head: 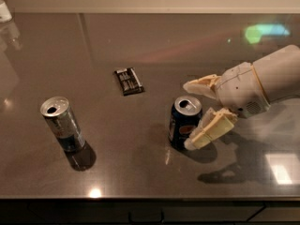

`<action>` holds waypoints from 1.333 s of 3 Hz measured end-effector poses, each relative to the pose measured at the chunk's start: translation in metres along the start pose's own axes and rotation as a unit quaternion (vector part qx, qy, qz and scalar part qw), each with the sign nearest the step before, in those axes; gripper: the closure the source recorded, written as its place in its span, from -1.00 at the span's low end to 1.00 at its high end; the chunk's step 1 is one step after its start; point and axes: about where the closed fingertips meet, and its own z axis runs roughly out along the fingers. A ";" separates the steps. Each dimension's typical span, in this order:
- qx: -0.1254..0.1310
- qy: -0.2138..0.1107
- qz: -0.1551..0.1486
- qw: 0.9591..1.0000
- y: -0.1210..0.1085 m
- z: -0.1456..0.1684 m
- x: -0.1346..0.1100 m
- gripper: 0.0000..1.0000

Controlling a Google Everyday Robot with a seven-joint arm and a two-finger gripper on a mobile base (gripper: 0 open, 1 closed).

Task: Knock pepsi can over

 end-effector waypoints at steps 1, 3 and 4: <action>-0.001 -0.007 0.002 1.000 -0.003 0.003 -0.001 -0.19; 0.004 -0.006 0.005 1.000 -0.008 -0.019 -0.013 0.72; 0.014 0.034 0.002 0.999 -0.018 -0.042 -0.019 1.00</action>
Offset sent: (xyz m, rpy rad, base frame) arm 0.0061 -0.0055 0.0139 0.0639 0.0119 -0.0115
